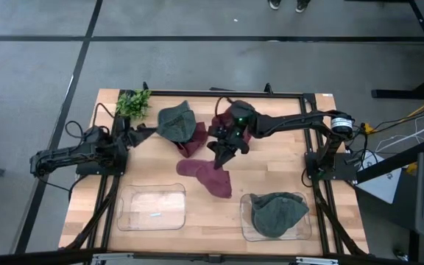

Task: Pick & Place hat
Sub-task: Put the bottom red cap into the left transparent bin

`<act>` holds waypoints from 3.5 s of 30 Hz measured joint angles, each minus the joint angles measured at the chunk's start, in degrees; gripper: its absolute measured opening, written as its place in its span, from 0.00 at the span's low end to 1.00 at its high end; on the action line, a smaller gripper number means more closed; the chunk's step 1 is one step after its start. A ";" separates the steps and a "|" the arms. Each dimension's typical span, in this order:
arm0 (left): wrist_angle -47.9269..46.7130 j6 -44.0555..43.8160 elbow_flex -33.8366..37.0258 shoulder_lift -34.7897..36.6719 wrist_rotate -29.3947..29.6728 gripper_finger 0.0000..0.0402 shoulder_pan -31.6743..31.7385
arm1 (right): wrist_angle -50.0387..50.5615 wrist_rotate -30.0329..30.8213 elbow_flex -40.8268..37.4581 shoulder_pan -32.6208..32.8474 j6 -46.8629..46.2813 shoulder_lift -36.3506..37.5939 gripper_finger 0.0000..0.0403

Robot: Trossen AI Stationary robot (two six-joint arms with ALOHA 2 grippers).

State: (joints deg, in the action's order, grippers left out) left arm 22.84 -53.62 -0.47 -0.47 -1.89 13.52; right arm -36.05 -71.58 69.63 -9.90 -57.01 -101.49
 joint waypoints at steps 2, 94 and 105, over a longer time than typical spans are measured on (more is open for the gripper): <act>1.11 -0.07 0.00 0.04 3.42 0.49 -0.02 | -4.04 0.63 0.00 -0.43 -3.12 0.00 0.03; 4.39 25.64 -23.82 -43.96 -22.90 0.02 -2.51 | -3.07 2.26 11.91 -7.94 -4.20 0.02 0.17; 2.57 9.39 -23.82 -41.86 -19.68 0.02 -2.52 | 2.21 -5.42 11.91 -12.46 -2.95 0.02 0.56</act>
State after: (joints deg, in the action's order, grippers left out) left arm 25.41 -44.23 -24.29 -42.32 -21.57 11.00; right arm -33.84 -77.00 81.54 -22.36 -59.96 -101.47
